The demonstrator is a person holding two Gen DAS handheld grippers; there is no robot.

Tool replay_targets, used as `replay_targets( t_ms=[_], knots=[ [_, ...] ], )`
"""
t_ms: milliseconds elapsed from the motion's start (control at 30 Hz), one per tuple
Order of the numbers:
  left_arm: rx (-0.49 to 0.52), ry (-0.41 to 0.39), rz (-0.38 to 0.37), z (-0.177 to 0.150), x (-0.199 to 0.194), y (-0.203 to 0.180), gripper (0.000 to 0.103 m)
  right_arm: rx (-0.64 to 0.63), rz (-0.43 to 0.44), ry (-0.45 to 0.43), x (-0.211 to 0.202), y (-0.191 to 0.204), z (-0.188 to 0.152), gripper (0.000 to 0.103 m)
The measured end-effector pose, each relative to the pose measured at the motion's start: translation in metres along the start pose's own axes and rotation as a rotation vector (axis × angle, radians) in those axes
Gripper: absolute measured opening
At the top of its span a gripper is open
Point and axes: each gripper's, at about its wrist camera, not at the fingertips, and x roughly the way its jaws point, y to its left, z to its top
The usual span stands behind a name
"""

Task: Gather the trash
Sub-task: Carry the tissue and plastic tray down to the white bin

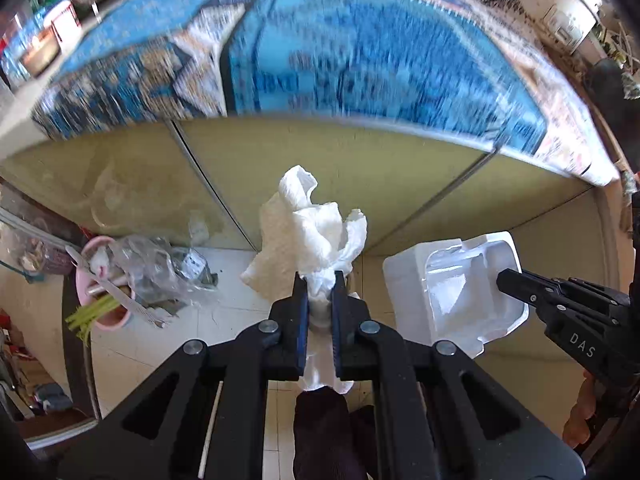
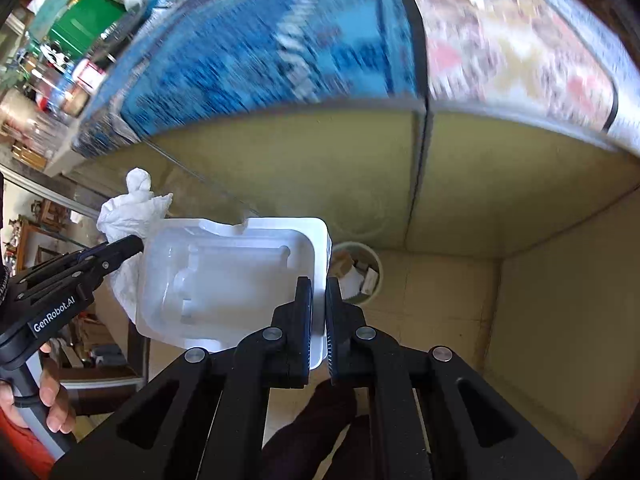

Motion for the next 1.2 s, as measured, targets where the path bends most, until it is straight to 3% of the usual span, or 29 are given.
replay_targets(
  t_ms=[200,500,667,833,1033,1200],
  knots=[
    [-0.021,0.044,-0.016,-0.027,0.100,-0.002,0.009,0.007,-0.017,0.063,0.091,-0.045,-0.020,0.006],
    [-0.046,0.158,-0.042,-0.067,0.305,0.015,0.009,0.043,-0.036,0.133,0.285,-0.106,-0.041,0.006],
    [-0.053,0.213,-0.062,-0.092,0.394,0.025,0.009,0.073,-0.035,0.169,0.376,-0.131,-0.053,0.006],
    [-0.031,0.252,-0.063,-0.115,0.439,0.025,0.009,0.093,-0.027,0.215,0.436,-0.138,-0.058,0.006],
    [-0.063,0.286,-0.075,-0.130,0.468,0.036,0.009,0.045,-0.039,0.242,0.462,-0.130,-0.055,0.009],
    [-0.059,0.244,-0.080,-0.123,0.467,0.040,0.009,0.031,-0.047,0.258,0.470,-0.129,-0.052,0.011]
  ],
)
